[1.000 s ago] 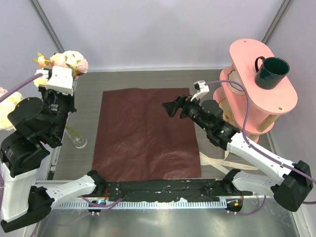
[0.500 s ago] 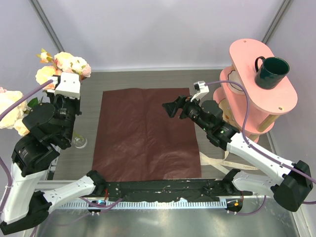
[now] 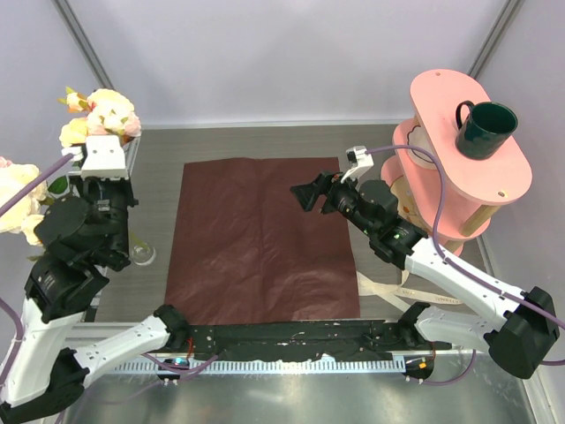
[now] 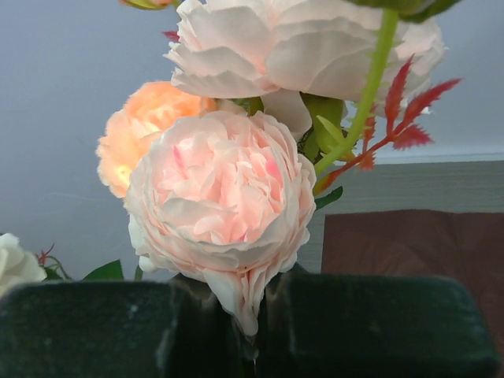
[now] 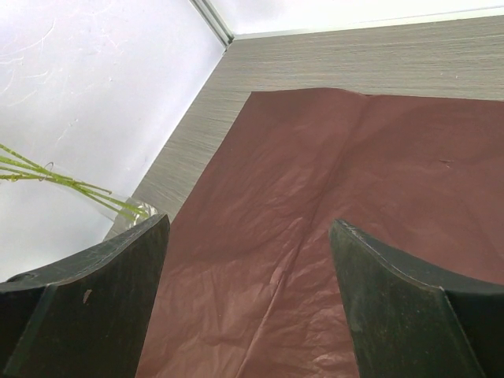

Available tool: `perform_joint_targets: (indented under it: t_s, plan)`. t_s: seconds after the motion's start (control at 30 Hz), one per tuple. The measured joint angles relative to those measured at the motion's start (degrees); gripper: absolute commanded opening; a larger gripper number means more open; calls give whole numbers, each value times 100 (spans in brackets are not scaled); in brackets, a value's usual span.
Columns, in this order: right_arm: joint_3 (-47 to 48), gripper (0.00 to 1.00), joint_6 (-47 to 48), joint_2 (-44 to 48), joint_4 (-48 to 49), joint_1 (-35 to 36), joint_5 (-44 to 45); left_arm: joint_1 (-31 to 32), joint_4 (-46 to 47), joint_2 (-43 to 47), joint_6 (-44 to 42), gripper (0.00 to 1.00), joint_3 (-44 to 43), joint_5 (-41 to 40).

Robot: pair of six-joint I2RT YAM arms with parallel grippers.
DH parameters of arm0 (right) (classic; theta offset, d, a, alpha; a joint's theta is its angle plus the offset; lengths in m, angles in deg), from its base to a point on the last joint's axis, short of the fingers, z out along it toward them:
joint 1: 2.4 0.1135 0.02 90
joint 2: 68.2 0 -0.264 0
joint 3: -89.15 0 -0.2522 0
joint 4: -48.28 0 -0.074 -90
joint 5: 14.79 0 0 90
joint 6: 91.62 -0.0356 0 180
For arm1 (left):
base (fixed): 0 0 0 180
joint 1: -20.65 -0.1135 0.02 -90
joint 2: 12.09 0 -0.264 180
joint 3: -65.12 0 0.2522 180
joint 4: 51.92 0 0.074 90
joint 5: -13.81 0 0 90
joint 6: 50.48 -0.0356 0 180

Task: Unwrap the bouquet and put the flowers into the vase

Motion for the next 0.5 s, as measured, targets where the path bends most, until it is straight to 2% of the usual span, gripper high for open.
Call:
perform_joint_targets:
  t_s: [0.17, 0.5]
  plan:
    - [-7, 88, -28, -9, 39, -15, -39, 0, 94, 273, 20, 17, 0, -131]
    - [-20, 88, -83, -48, 76, -24, -68, 0, 376, 505, 162, 22, 262, -461]
